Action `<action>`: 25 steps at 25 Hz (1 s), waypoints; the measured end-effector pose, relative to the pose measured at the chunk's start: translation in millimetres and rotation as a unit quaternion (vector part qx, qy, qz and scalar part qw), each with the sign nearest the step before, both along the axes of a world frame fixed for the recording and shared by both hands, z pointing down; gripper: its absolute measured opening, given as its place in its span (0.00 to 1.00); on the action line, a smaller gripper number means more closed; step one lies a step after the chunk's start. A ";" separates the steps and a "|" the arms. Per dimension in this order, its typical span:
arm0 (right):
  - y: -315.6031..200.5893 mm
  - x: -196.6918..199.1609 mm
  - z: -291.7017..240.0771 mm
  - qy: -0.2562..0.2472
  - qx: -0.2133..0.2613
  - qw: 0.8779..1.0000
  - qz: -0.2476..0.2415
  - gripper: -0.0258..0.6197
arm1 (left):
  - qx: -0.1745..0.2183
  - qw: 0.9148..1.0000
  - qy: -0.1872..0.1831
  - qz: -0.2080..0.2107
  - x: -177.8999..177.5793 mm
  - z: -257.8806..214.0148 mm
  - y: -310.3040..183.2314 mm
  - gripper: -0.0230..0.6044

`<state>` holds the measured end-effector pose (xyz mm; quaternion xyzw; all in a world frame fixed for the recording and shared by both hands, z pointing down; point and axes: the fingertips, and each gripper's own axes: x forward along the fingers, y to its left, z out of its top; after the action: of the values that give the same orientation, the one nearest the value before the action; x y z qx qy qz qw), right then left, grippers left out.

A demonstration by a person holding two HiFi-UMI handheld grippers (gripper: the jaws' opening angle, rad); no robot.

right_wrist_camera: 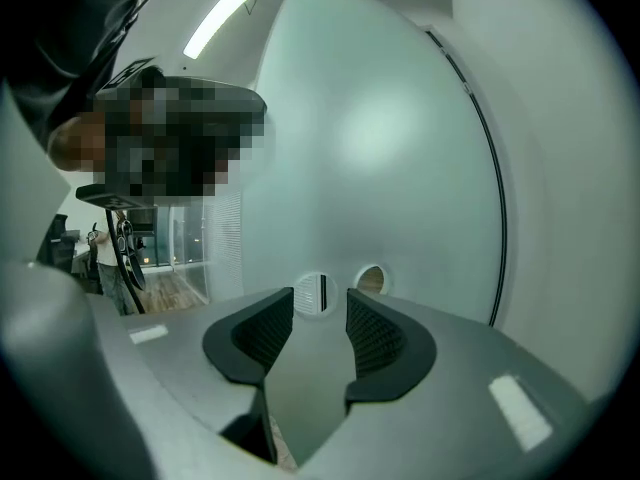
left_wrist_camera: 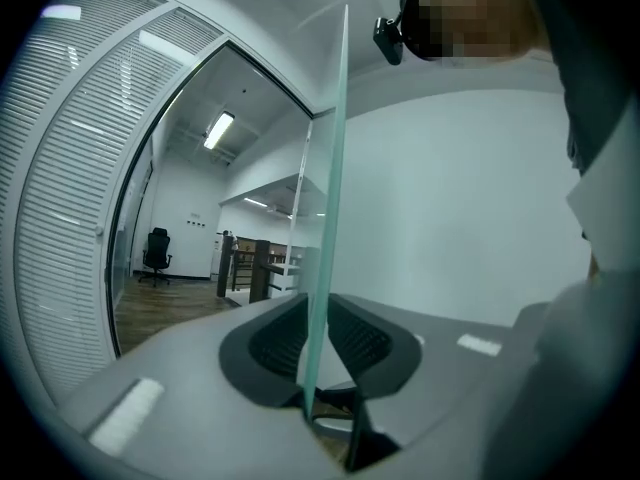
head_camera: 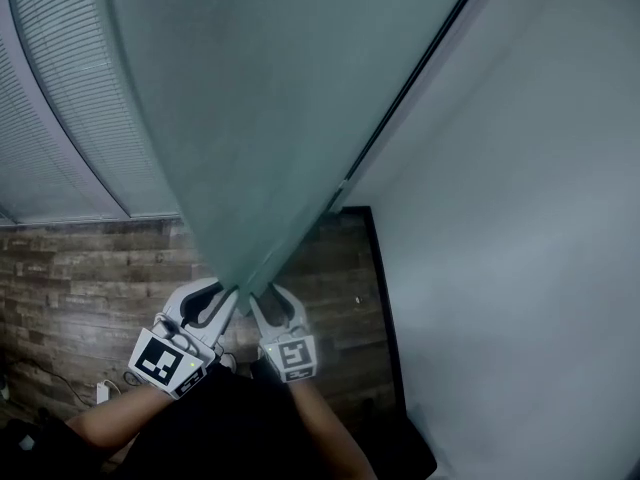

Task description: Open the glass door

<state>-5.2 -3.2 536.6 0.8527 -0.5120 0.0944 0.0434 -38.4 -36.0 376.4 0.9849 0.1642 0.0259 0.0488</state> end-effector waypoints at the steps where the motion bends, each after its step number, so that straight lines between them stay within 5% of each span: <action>1: 0.1 -3.1 -3.1 0.003 0.003 1.000 0.012 0.27 | 0.001 1.000 0.001 0.007 0.2 -0.3 0.3 0.13; 15: -1.5 -45.0 -32.2 0.033 0.044 0.990 0.133 0.27 | 0.025 0.993 0.028 0.116 -0.9 -16.4 25.7 0.14; 25: 23.3 -45.1 -30.8 0.053 0.017 0.981 0.184 0.25 | 0.016 0.986 0.029 0.162 -3.2 -10.2 60.2 0.15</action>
<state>-50.3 20.1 505.7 0.9367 -0.3450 0.0470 0.0373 -41.6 24.2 366.2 0.9461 0.3228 0.0079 0.0237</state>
